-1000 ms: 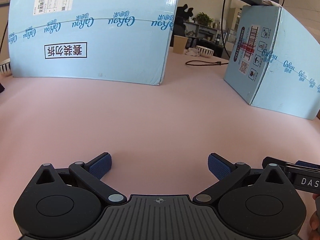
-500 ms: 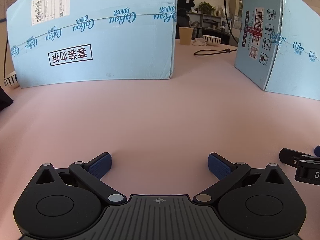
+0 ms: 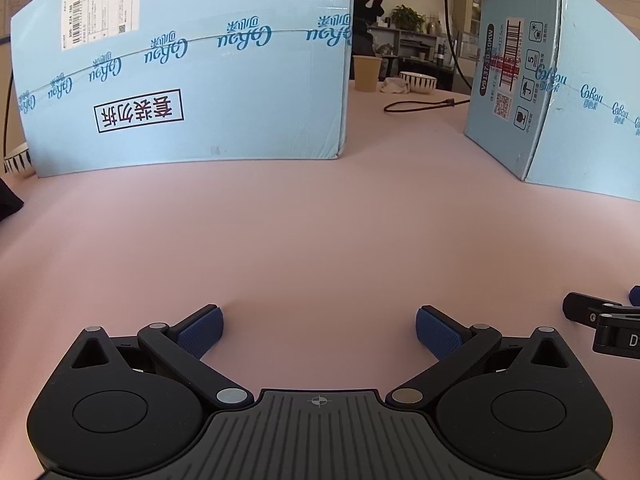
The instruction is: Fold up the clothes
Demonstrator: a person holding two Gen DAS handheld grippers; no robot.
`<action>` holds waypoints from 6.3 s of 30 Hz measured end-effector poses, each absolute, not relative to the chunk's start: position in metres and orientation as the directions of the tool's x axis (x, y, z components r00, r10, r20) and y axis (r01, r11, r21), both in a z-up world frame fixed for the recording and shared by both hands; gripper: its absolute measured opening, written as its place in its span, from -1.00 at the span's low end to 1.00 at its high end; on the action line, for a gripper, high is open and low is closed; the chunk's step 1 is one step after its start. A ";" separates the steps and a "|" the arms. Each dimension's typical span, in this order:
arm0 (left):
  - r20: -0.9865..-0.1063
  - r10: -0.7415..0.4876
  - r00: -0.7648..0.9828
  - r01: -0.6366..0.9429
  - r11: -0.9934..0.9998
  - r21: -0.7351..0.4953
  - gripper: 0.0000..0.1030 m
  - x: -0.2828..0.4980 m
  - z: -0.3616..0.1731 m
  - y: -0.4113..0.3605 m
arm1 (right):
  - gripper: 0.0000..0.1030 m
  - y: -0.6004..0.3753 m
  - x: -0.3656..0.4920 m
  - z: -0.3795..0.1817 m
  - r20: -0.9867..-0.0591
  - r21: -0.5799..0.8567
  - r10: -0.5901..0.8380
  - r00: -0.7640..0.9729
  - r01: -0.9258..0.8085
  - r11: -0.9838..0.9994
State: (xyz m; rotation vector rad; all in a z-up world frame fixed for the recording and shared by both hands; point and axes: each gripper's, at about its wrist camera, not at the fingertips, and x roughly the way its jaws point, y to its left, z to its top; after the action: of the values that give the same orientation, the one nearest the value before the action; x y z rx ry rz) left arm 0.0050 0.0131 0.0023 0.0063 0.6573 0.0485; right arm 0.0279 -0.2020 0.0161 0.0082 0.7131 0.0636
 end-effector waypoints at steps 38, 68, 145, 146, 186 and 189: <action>-0.607 0.034 0.794 -0.041 0.999 0.002 1.00 0.003 0.003 0.014 | 1.00 -0.205 0.020 0.016 -0.650 0.013 0.047 0.758 -0.050 0.999; -0.608 0.041 0.793 -0.045 0.999 0.009 1.00 0.005 0.003 0.010 | 1.00 -0.201 0.026 0.016 -0.651 0.010 0.049 0.758 -0.056 0.998; -0.609 0.051 0.791 -0.047 0.999 0.023 1.00 0.005 0.004 0.013 | 1.00 -0.201 0.025 0.017 -0.650 0.010 0.048 0.758 -0.055 0.998; -0.609 0.051 0.791 -0.047 0.999 0.023 1.00 0.005 0.004 0.013 | 1.00 -0.201 0.026 0.016 -0.650 0.010 0.048 0.758 -0.055 0.998; -0.611 0.060 0.790 -0.048 0.998 0.036 1.00 0.005 0.004 0.013 | 1.00 -0.201 0.026 0.016 -0.651 0.011 0.049 0.758 -0.055 0.998; -0.611 0.060 0.789 -0.048 0.998 0.036 1.00 0.005 0.004 0.014 | 1.00 -0.201 0.026 0.017 -0.651 0.011 0.049 0.758 -0.055 0.998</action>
State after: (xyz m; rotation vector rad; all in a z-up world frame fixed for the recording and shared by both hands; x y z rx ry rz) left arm 0.0048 0.0137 0.0036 0.0187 0.6583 0.0586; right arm 0.0259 -0.2015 0.0165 -0.0088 0.7087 0.0562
